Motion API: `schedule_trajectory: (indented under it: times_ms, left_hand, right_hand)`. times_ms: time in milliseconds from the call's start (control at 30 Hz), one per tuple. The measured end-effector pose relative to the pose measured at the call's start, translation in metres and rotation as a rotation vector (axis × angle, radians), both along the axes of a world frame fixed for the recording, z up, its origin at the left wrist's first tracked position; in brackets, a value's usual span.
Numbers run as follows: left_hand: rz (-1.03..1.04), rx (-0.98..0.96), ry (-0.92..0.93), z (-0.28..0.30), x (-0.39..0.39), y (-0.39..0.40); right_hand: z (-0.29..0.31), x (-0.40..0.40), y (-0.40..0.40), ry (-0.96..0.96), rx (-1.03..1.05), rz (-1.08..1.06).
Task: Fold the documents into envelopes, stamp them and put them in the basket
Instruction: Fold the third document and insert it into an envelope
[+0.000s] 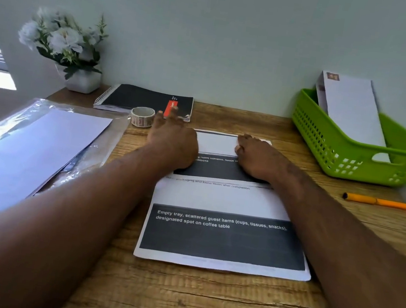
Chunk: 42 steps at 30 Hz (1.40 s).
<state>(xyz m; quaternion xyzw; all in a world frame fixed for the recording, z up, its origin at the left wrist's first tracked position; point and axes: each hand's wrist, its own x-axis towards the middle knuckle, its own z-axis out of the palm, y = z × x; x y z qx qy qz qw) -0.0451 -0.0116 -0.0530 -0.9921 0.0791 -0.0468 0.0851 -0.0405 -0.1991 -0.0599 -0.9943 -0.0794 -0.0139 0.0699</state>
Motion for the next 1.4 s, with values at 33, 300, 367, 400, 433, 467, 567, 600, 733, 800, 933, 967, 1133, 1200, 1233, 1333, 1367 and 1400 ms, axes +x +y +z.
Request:
schedule_trajectory:
  times_ms: [33, 300, 367, 400, 433, 467, 567, 600, 733, 800, 933, 967, 1133, 1200, 1233, 1333, 1367, 1400]
  left_hand:
    - [0.028, 0.036, 0.001, 0.002, -0.003, 0.005]
    - [-0.137, -0.173, -0.093, 0.009, -0.001, -0.005]
    - [-0.131, -0.223, -0.031, 0.008, 0.002, -0.004]
    - [-0.124, -0.240, -0.013, 0.008, 0.004, -0.003]
    - [-0.114, -0.263, 0.001, 0.008, 0.007, -0.002]
    - [-0.100, -0.292, 0.019, 0.009, 0.009, -0.001]
    - [-0.074, -0.345, 0.075, 0.014, 0.016, 0.002]
    - [-0.079, -0.342, 0.080, 0.015, 0.018, 0.002]
    - [-0.102, -0.413, 0.073, 0.014, 0.022, 0.003]
    - [-0.127, -0.465, 0.060, 0.012, 0.024, 0.004]
    - [-0.252, -0.704, -0.106, 0.015, 0.022, 0.004]
    - [-0.272, -0.752, -0.190, 0.017, 0.018, 0.003]
    - [-0.323, -0.597, -0.508, 0.022, 0.004, 0.002]
    - [-0.280, -0.462, -0.391, 0.016, 0.005, 0.003]
    - [-0.250, -0.406, -0.324, 0.013, 0.005, 0.003]
    - [-0.155, -0.289, -0.104, 0.013, -0.001, 0.000]
    - [-0.120, -0.254, -0.032, 0.015, -0.002, -0.001]
    - [-0.097, -0.220, 0.017, 0.017, -0.003, -0.003]
  right_hand:
    - [0.000, 0.000, 0.000, 0.012, -0.001, 0.005]
    - [0.005, -0.002, 0.000, 0.130, -0.044, 0.015]
    - [0.006, -0.004, 0.001, 0.168, -0.069, 0.000]
    - [0.007, -0.005, 0.001, 0.178, -0.077, -0.003]
    - [0.007, -0.005, 0.001, 0.184, -0.082, -0.003]
    - [0.008, -0.005, 0.001, 0.190, -0.083, -0.003]
    - [0.008, -0.003, 0.002, 0.198, -0.072, -0.004]
    - [0.007, -0.003, 0.001, 0.196, -0.059, -0.004]
    - [0.009, -0.006, -0.002, 0.071, 0.036, -0.054]
    - [0.013, -0.011, -0.002, -0.007, 0.059, -0.088]
    - [0.021, -0.015, -0.002, -0.255, 0.055, -0.094]
    - [0.023, -0.014, -0.004, -0.341, 0.056, -0.096]
    - [0.028, -0.013, -0.011, -0.695, 0.093, -0.016]
    - [0.025, -0.011, -0.010, -0.670, 0.077, 0.052]
    - [0.024, -0.010, -0.009, -0.613, 0.084, 0.090]
    - [0.020, -0.008, -0.010, -0.398, 0.102, 0.197]
    - [0.019, -0.007, -0.011, -0.315, 0.111, 0.223]
    - [0.018, -0.007, -0.011, -0.231, 0.130, 0.238]
